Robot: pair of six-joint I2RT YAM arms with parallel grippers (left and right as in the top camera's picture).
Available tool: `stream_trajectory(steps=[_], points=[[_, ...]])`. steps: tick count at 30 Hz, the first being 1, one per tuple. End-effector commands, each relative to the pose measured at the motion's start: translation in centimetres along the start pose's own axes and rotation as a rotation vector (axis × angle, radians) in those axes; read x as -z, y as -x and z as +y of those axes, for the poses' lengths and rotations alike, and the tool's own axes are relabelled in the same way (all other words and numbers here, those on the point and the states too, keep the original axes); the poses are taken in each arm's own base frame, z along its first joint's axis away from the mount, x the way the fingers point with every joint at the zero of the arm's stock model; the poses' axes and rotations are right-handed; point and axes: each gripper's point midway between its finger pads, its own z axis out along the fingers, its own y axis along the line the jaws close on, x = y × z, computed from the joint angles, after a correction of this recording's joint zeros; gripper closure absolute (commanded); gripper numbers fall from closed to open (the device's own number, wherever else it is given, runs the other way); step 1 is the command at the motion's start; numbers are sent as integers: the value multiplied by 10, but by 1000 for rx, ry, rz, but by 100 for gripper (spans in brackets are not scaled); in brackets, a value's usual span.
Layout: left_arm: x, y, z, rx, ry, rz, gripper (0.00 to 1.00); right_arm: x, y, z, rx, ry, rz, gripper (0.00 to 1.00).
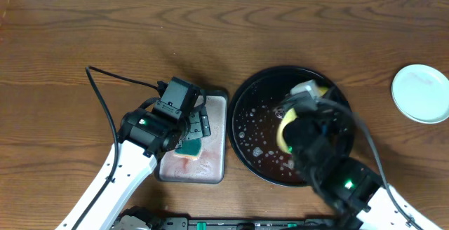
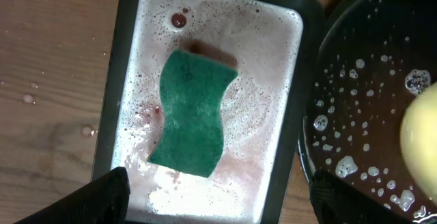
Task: Clean dirty plates on tray and stack at the side
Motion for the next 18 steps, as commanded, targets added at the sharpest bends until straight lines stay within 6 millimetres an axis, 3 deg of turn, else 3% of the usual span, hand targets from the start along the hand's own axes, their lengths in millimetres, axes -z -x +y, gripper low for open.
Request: stream_trajectory(steps=[1, 7, 11, 12, 13, 14, 18], points=[[1, 1, 0, 5, -2, -2, 15, -17, -8, 32, -324, 282, 54, 99], [1, 1, 0, 5, -2, -2, 15, -40, -41, 31, -419, 369, 184, 99], [1, 1, 0, 5, -2, -2, 15, -43, -60, 38, -563, 458, 283, 98], [1, 1, 0, 5, -2, -2, 15, -44, -66, 40, -613, 491, 320, 89], [1, 1, 0, 5, -2, -2, 15, -43, -72, 42, -654, 521, 353, 70], [1, 1, 0, 5, -2, -2, 15, -43, -77, 44, -692, 550, 385, 60], [1, 1, 0, 5, -2, -2, 15, -36, -114, 55, -812, 654, 584, 55]])
